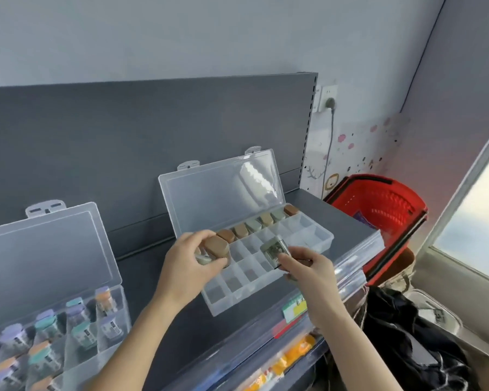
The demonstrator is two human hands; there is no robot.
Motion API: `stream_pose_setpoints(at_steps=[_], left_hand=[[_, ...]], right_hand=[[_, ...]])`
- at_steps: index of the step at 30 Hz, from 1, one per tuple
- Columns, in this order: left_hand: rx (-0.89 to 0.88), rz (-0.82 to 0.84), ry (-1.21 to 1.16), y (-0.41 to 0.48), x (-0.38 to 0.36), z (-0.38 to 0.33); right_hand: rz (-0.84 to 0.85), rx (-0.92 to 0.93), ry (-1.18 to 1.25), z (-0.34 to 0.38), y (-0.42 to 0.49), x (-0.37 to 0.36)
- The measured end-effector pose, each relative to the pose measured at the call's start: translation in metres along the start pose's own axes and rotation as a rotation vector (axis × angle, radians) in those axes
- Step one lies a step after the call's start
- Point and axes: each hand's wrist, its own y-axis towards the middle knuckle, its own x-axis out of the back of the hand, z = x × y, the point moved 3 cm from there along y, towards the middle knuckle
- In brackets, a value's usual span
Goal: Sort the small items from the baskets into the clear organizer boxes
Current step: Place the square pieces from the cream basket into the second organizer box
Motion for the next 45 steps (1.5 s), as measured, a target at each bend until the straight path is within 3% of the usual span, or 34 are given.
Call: stream_pose_setpoints(at_steps=[10, 20, 27, 30, 36, 41, 45], left_hand=[[0.215, -0.085, 0.322, 0.016, -0.007, 0.019], [0.292, 0.285, 0.501, 0.029, -0.003, 0.029], [0.304, 0.372, 0.533, 0.031, -0.007, 0.039], [0.312, 0.331, 0.476, 0.029, -0.006, 0.04], [0.352, 0.052, 0.158, 0.027, -0.005, 0.037], [0.438, 0.052, -0.138, 0.029, -0.011, 0.035], [0.358, 0.007, -0.072, 0.035, -0.015, 0.032]], right_hand=[[0.231, -0.028, -0.024, -0.001, 0.072, 0.005], [0.344, -0.004, -0.004, 0.0, 0.08, -0.022], [0.333, -0.001, -0.031, -0.006, 0.083, -0.027], [0.322, -0.004, -0.031, -0.008, 0.084, -0.031], [0.294, -0.034, -0.012, -0.012, 0.085, -0.041], [0.277, -0.044, -0.012, -0.012, 0.087, -0.043], [0.245, -0.016, -0.001, -0.011, 0.089, -0.04]])
